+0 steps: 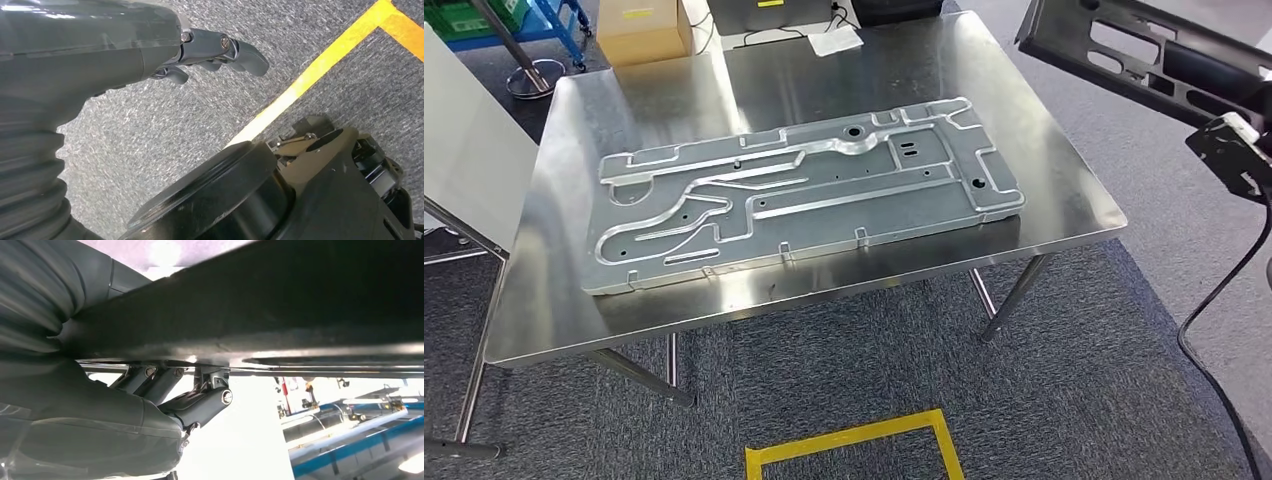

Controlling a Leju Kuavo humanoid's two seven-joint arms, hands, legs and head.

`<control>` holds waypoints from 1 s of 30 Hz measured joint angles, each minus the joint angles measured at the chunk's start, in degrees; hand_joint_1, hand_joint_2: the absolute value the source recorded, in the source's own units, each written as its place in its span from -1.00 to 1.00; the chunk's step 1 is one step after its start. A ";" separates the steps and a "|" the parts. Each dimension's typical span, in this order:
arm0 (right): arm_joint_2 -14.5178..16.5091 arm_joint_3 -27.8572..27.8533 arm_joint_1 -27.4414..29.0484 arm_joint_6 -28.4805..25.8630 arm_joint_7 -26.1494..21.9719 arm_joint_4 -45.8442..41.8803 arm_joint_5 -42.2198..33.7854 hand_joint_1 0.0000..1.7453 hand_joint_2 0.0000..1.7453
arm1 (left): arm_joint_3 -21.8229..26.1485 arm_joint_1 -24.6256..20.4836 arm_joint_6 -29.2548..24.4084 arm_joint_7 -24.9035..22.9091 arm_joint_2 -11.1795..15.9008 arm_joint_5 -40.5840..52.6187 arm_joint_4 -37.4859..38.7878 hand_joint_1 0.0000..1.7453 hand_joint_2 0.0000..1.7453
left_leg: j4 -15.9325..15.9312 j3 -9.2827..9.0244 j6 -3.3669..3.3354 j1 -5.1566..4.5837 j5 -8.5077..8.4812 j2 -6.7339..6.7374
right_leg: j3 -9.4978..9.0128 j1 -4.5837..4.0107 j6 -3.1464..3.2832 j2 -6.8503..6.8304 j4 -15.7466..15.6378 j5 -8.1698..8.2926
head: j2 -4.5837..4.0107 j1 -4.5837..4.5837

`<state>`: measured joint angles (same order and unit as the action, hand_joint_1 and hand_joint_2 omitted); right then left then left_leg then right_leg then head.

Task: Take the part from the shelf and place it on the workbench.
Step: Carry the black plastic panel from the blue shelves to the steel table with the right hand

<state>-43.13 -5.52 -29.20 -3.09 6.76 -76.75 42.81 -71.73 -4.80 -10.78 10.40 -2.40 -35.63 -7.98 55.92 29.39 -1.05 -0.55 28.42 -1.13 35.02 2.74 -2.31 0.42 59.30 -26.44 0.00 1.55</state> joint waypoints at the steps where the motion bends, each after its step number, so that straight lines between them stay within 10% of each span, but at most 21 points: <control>1: -0.07 0.15 0.03 0.01 0.00 0.21 0.01 1.00 1.00 | -0.01 0.02 0.00 0.00 0.00 0.00 0.00 -1.00 1.00 | -0.17 -0.07 0.02 0.00 -0.06 0.01 | 0.05 0.05 0.07 0.05 -0.03 -0.03 | 0.00 0.00; 30: -2.27 0.84 -1.04 -0.01 -0.01 1.17 0.01 1.00 1.00 | 0.00 0.10 0.00 0.02 -0.09 0.00 0.00 -1.00 1.00 | -0.39 -1.86 1.06 0.06 -0.09 0.35 | -2.42 -0.41 0.73 0.18 -1.11 -0.21 | 0.00 -0.03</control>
<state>-45.41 -4.68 -30.24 -3.10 6.75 -75.58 42.82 -71.73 -4.70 -10.78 10.43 -2.49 -35.63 -7.98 55.52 27.53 0.01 -0.50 28.33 -0.78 32.60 2.33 -1.57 0.60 58.20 -26.66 0.00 1.52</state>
